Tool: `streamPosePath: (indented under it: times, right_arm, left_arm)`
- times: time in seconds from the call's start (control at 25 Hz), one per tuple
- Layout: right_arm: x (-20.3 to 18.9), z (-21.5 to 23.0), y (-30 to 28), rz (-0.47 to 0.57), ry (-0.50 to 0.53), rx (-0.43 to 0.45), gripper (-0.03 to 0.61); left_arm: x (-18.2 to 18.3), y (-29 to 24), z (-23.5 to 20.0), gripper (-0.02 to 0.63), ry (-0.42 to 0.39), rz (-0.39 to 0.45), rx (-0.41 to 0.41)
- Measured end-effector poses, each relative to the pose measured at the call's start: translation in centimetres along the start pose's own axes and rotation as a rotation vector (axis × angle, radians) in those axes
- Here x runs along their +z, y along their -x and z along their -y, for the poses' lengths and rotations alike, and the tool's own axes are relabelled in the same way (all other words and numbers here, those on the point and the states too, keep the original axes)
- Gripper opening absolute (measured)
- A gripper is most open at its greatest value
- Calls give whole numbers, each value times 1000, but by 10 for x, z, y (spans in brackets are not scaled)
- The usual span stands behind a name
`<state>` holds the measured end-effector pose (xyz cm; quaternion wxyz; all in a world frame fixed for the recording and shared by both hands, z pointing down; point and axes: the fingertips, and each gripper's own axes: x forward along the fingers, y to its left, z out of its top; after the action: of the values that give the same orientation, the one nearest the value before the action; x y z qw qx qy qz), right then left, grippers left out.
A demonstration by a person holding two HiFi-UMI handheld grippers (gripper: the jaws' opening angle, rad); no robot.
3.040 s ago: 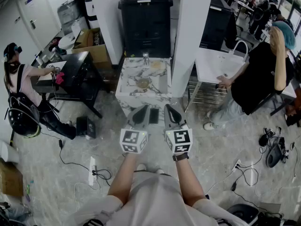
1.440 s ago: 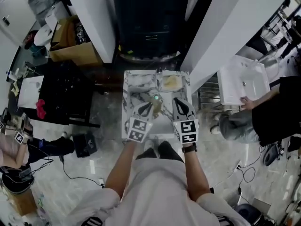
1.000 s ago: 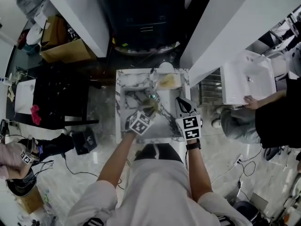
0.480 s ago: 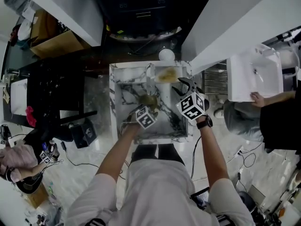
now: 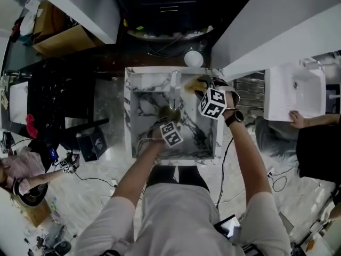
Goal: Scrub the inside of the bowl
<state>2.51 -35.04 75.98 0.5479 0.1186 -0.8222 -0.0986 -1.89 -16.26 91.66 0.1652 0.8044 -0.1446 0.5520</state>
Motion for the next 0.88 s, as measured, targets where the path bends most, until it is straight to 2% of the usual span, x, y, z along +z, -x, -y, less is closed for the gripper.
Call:
streamPosePath:
  times: [0.12, 0.24, 0.36, 0.44, 0.6, 0.72, 0.88]
  right_arm:
    - [-5, -3, -19, -50, 12, 32, 182]
    - [-7, -6, -29, -66, -11, 27, 175]
    - [-8, -4, -32, -52, -26, -2, 145]
    - [-9, -1, -32, -38, -47, -48, 76]
    - [-11, 1, -33, -47, -105, -65, 55]
    - [-9, -1, -21, 1, -209, -8, 51]
    - [-2, -18, 22, 153, -410, 59, 52]
  left_arm:
    - [-4, -6, -4, 130, 28, -8, 13]
    - [-8, -7, -6, 70, 54, -6, 29]
    - [-7, -6, -8, 63, 62, -5, 44]
    - [-9, -6, -8, 57, 78, -2, 54]
    - [-9, 1, -13, 41, 106, 20, 102]
    - [-2, 19, -20, 20, 145, 67, 147]
    - [16, 61, -16, 20, 274, 214, 156]
